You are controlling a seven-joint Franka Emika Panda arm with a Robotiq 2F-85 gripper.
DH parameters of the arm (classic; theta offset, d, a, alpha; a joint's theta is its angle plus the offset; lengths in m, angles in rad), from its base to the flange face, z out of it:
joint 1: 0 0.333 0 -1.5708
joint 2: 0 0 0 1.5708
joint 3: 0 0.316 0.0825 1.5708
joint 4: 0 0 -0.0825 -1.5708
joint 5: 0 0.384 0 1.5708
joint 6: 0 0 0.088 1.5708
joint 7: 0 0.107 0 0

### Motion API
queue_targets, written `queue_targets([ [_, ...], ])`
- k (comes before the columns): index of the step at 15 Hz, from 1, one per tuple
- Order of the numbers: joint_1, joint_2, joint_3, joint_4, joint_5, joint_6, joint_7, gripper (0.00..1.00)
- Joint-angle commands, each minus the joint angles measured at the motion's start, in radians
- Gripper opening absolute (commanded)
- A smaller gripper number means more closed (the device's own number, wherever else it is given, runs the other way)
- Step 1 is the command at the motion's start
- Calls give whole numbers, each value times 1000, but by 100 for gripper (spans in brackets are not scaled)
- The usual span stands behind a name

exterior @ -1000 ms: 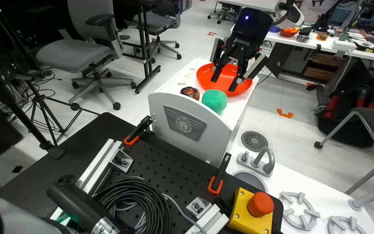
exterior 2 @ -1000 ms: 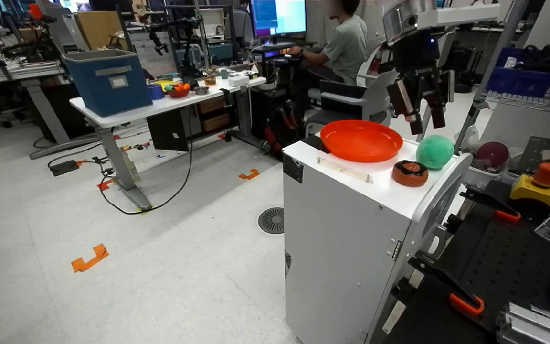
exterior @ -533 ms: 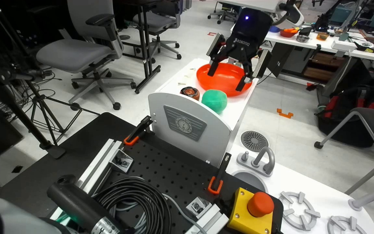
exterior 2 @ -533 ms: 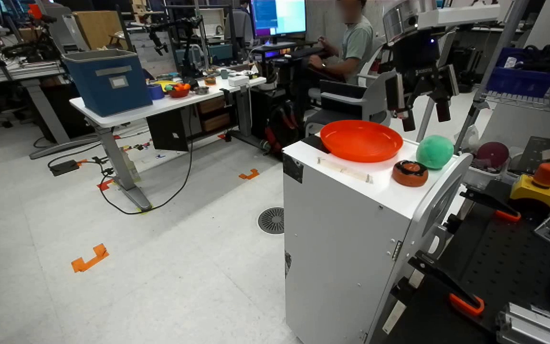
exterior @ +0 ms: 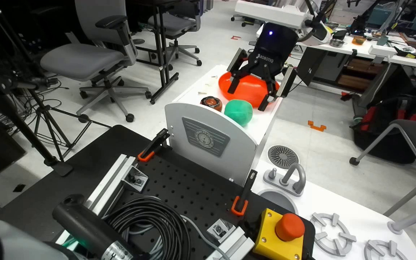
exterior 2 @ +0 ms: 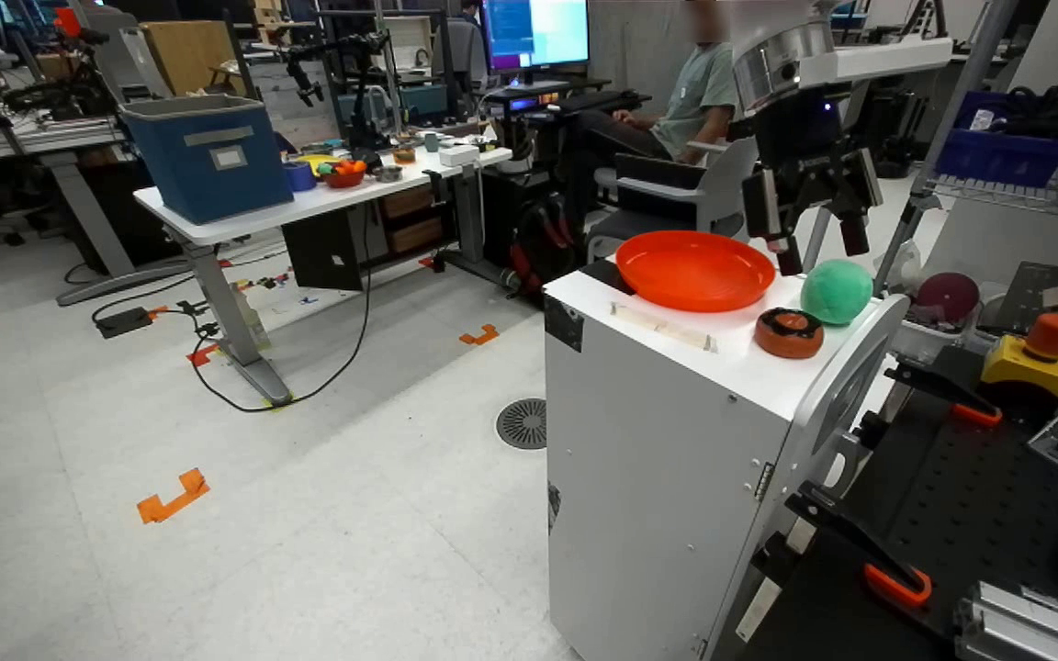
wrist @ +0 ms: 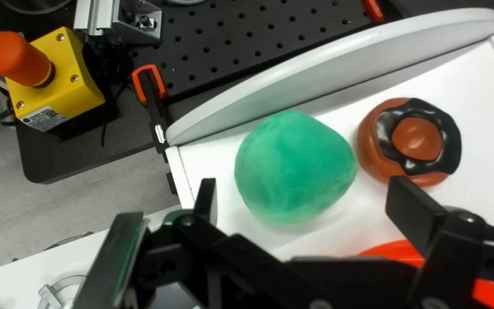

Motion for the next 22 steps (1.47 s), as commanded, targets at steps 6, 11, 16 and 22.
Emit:
queue_targets([
  [6, -11, 12, 5, 16, 35, -18, -30, 100],
  [11, -10, 3, 5, 19, 41, -27, -29, 74],
  [16, -11, 0, 4, 19, 60, -31, -20, 34],
  [22, -11, -1, 4, 23, 71, -31, -18, 0],
])
